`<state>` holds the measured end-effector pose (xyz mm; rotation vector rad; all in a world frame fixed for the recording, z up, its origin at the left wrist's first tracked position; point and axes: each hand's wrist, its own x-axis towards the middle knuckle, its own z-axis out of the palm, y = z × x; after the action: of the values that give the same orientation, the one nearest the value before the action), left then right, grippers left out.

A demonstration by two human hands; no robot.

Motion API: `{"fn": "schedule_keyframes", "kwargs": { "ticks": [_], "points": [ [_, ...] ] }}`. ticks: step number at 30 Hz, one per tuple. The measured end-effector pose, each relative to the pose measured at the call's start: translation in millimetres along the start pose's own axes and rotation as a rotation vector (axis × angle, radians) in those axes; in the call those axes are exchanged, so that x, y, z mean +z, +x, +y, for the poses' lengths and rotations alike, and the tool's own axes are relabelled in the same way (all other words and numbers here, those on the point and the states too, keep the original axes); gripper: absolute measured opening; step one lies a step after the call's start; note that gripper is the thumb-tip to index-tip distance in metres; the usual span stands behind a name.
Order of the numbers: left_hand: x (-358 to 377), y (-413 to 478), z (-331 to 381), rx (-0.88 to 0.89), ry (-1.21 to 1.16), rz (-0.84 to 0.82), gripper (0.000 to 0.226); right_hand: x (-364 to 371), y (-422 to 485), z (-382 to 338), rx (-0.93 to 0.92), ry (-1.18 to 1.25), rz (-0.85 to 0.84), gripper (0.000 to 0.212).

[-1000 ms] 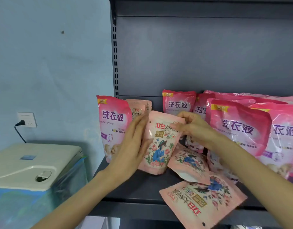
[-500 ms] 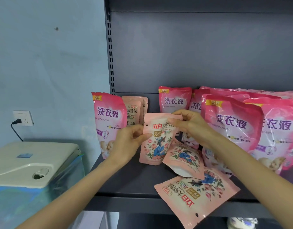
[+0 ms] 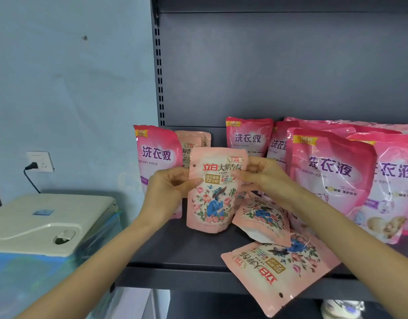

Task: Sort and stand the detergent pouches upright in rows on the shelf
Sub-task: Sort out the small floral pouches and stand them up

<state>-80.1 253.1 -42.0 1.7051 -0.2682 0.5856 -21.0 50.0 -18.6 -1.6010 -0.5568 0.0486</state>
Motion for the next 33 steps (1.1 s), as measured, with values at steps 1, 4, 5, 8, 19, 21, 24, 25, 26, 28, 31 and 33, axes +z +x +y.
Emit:
{"fn": "schedule_keyframes", "kwargs": {
  "ticks": [1,4,5,8,19,21,24,25,26,28,31,33],
  "points": [
    [-4.9,-1.6,1.2,-0.001,-0.010,0.003,0.011,3.3,0.5,-1.2,0.002,-0.009,-0.015,0.023],
    [-22.0,-6.6,1.2,-0.025,-0.016,0.009,0.012,15.8,1.8,-3.9,0.000,-0.061,-0.058,0.025],
    [-28.2,-8.0,-0.1,-0.038,-0.031,0.013,0.012,20.6,2.2,-4.2,0.000,-0.070,-0.072,0.024],
    [-45.8,-9.6,-6.3,-0.074,-0.077,0.041,0.011,38.3,3.6,-5.7,0.009,-0.046,-0.117,0.026],
    [-79.1,-11.3,-30.7,-0.105,-0.115,0.089,0.016,85.6,17.6,1.4,0.021,0.015,-0.101,0.017],
    [-79.3,-10.4,-32.6,-0.114,-0.121,0.082,0.018,86.7,18.5,4.0,0.024,0.028,-0.086,0.016],
    [-78.7,-9.1,-31.9,-0.114,-0.109,0.074,0.014,85.4,17.6,8.6,0.050,0.004,-0.082,0.016],
    [-79.0,-8.9,-31.9,-0.111,-0.101,0.075,0.014,84.5,16.5,10.1,0.061,-0.012,-0.084,0.015],
    [-79.5,-8.6,-31.9,-0.106,-0.093,0.082,0.013,83.9,15.1,11.2,0.071,-0.023,-0.085,0.013],
    [-81.4,-8.0,-30.9,-0.092,-0.084,0.103,0.012,84.1,12.4,11.5,0.070,-0.030,-0.080,0.011],
    [-84.6,-7.2,-29.9,-0.080,-0.068,0.130,0.012,88.6,8.9,9.1,0.044,-0.048,-0.061,0.015],
    [-86.3,-7.6,-30.2,-0.082,-0.064,0.141,0.013,92.0,7.7,7.7,0.043,-0.058,-0.062,0.021]
  ]
}}
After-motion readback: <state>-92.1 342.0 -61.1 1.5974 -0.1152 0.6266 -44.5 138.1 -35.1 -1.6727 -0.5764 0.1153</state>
